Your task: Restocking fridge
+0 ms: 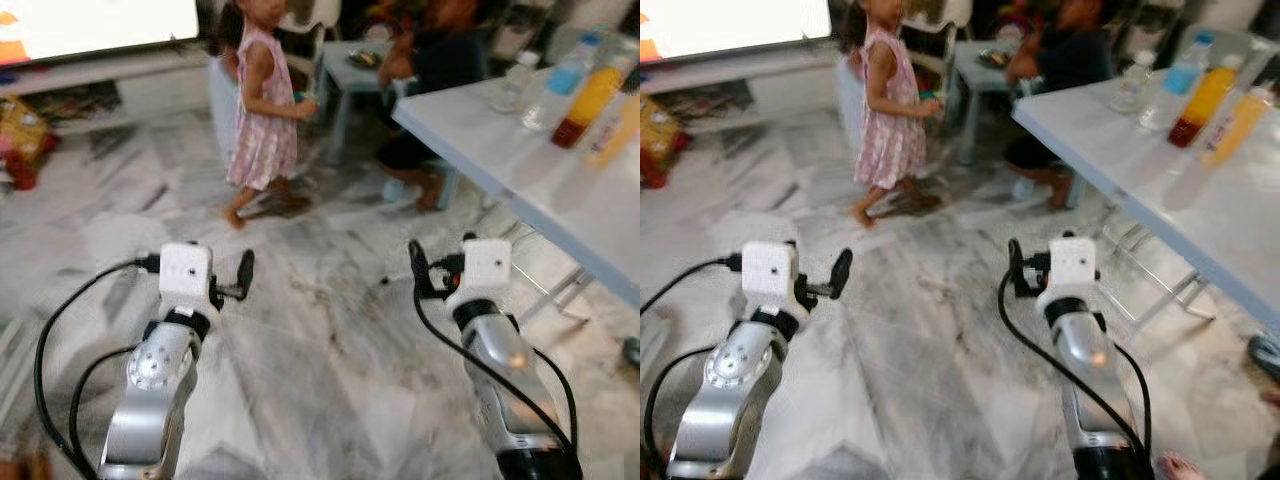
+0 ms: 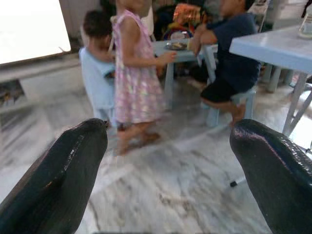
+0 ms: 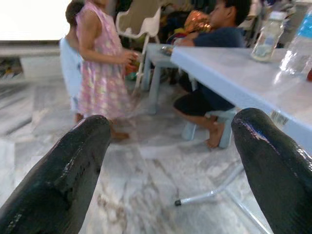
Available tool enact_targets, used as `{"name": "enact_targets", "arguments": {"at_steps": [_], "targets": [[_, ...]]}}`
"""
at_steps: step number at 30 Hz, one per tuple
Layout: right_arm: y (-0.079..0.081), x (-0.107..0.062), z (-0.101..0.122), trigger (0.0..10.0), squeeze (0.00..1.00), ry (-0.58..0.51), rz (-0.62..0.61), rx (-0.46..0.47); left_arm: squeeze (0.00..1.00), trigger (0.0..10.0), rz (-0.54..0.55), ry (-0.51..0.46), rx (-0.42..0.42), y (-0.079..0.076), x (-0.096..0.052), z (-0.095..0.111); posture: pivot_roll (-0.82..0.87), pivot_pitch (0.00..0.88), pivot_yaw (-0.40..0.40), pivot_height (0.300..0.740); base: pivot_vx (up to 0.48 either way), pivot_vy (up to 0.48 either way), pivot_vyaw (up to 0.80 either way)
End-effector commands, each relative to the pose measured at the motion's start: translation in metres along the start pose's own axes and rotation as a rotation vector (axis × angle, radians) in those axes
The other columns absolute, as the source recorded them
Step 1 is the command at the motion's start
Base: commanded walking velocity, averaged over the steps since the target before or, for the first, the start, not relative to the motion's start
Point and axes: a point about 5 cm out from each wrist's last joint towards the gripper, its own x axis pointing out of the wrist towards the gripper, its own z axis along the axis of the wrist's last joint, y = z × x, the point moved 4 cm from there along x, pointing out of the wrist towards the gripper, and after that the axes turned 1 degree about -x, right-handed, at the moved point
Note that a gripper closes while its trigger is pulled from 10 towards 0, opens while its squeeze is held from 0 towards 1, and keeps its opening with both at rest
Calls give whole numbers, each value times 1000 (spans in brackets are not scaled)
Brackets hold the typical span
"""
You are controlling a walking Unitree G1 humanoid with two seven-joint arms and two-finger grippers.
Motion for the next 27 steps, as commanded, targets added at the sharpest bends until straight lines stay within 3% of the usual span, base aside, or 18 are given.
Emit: {"name": "enact_targets", "arguments": {"at_steps": [1, 6, 27], "targets": [[10, 1, 2, 10000, 0, -10, 31, 23, 0, 10000, 5, 10, 4, 3, 0, -3, 66, 61, -58, 740, 480, 0, -800], [8, 1, 4, 10000, 0, -22, 19, 15, 0, 10000, 55, -4, 3, 8, 1, -1, 63, 63, -57, 740, 480, 0, -800], [10, 3, 18, 10000, 0, -85, 34, 10, 0, 10000, 39, -42, -31, 3, 8, 9, 54, 74, -48, 740, 480, 0, -800]]}}
